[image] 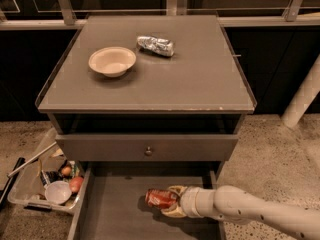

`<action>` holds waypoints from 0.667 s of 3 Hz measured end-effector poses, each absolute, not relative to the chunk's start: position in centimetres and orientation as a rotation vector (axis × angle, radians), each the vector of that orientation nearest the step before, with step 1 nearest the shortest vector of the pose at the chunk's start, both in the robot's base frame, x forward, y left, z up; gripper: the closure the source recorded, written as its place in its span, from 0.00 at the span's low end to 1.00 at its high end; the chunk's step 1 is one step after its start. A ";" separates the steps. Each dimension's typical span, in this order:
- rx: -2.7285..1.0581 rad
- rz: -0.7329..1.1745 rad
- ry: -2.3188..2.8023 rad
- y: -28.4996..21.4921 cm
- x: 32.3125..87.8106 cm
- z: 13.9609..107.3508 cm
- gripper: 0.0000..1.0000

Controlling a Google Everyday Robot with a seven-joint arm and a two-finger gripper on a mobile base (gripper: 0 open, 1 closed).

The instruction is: Pick coke can from middle drawer and place on counter

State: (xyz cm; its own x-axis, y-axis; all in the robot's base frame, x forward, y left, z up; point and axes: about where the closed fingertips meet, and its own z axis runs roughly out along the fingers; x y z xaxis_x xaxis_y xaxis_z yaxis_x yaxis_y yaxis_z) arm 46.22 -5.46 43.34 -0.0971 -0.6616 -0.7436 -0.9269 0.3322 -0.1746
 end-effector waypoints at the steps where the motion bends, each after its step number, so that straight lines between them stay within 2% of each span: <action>1: -1.392 0.371 1.881 -7.7 46.3 47.2 1.00; 2: -1.376 0.292 1.949 -10.0 46.1 51.7 1.00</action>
Offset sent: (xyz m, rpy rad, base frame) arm 0.0076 -0.0916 0.1802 -0.2388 -0.0441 -0.1932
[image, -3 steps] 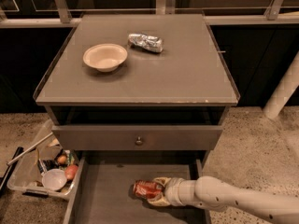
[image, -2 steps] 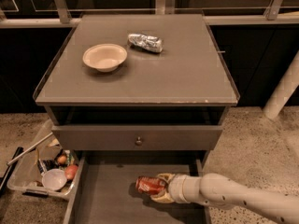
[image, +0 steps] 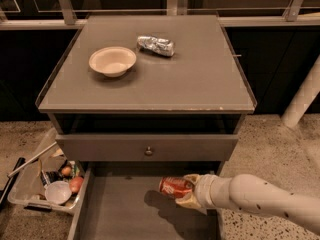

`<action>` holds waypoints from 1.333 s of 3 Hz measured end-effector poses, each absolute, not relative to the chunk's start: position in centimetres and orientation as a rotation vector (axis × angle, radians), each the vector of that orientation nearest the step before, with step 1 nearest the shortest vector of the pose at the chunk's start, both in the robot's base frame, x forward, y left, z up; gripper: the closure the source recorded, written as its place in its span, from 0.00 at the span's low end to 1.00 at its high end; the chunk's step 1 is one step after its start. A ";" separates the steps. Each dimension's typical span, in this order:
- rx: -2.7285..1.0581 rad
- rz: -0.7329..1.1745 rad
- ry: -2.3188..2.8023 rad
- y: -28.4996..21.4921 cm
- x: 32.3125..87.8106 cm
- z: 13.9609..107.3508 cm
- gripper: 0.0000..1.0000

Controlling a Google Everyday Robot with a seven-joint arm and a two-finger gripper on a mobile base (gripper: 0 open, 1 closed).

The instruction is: Pick coke can from middle drawer and place on counter

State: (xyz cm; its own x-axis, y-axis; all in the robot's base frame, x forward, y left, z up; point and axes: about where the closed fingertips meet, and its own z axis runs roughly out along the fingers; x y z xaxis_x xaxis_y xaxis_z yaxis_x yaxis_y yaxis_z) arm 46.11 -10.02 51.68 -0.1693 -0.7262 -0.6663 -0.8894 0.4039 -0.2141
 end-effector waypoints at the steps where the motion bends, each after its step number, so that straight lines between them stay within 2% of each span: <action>1: -1.396 0.202 1.990 -11.6 45.9 57.7 1.00; 4: -1.456 -0.021 1.920 -13.4 46.1 76.1 1.00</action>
Offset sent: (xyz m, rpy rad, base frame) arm 0.0049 -0.0328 0.2084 -0.2108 -0.1176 -0.0239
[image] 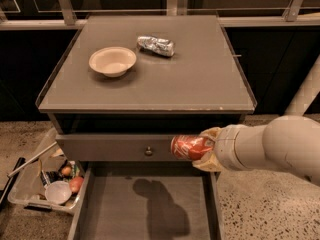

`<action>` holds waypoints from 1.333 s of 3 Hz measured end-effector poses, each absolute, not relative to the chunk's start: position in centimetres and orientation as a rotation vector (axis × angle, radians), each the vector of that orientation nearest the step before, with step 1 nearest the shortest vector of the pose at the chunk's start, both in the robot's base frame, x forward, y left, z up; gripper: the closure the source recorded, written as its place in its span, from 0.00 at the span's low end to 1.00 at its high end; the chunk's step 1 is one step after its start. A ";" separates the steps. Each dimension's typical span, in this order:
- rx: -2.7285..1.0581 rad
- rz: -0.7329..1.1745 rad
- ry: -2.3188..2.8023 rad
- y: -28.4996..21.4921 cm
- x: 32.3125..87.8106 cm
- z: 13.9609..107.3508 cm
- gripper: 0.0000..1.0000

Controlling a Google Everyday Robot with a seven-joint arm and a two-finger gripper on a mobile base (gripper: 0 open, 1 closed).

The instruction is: Pick coke can from middle drawer and place on counter

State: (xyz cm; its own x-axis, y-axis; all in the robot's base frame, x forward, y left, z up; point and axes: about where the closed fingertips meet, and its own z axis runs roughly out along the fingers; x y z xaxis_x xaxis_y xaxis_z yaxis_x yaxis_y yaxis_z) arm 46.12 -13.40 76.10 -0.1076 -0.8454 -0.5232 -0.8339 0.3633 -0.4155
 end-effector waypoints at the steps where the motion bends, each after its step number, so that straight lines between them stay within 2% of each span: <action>1: -1.456 -0.021 1.920 -13.4 46.1 76.1 1.00; 2: -1.452 -0.053 1.897 -13.4 46.1 78.2 1.00; 4: -1.436 -0.241 1.750 -14.4 47.4 89.2 1.00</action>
Offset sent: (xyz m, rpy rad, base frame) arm 0.0006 -0.0018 0.0447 -0.0137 -0.0675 -0.0043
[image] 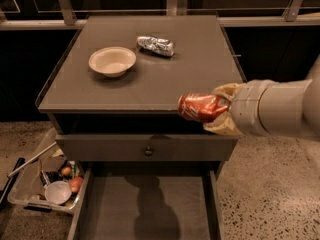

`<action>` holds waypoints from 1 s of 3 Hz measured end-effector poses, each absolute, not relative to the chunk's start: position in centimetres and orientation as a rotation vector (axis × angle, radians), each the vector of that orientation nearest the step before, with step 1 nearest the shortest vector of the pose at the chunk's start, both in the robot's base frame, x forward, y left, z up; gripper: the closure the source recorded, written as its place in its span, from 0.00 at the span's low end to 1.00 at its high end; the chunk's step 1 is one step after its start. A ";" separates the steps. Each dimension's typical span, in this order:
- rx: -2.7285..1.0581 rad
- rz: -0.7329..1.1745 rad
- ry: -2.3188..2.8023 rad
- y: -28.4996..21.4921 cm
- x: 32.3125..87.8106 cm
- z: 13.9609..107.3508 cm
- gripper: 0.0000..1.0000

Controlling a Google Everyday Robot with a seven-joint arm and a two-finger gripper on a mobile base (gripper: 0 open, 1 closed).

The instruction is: Pick coke can from middle drawer and place on counter

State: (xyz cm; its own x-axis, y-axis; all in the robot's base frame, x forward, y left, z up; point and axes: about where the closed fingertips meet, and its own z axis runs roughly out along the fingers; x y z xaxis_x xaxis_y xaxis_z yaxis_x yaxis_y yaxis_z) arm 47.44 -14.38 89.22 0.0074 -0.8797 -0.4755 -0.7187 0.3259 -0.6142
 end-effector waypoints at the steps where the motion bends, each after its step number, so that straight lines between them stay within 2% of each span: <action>1: -1.386 -0.245 1.680 -15.5 49.4 93.1 1.00; 3: -1.324 -0.193 1.589 -15.5 57.2 97.4 1.00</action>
Offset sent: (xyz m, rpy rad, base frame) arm 0.1083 -0.0152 0.0943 0.1542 -0.1611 0.0422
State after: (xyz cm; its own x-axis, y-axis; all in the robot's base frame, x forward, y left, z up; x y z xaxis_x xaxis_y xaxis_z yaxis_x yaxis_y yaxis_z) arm 57.17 -15.49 97.39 0.1185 -0.8053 -0.5809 -0.6429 0.3836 -0.6630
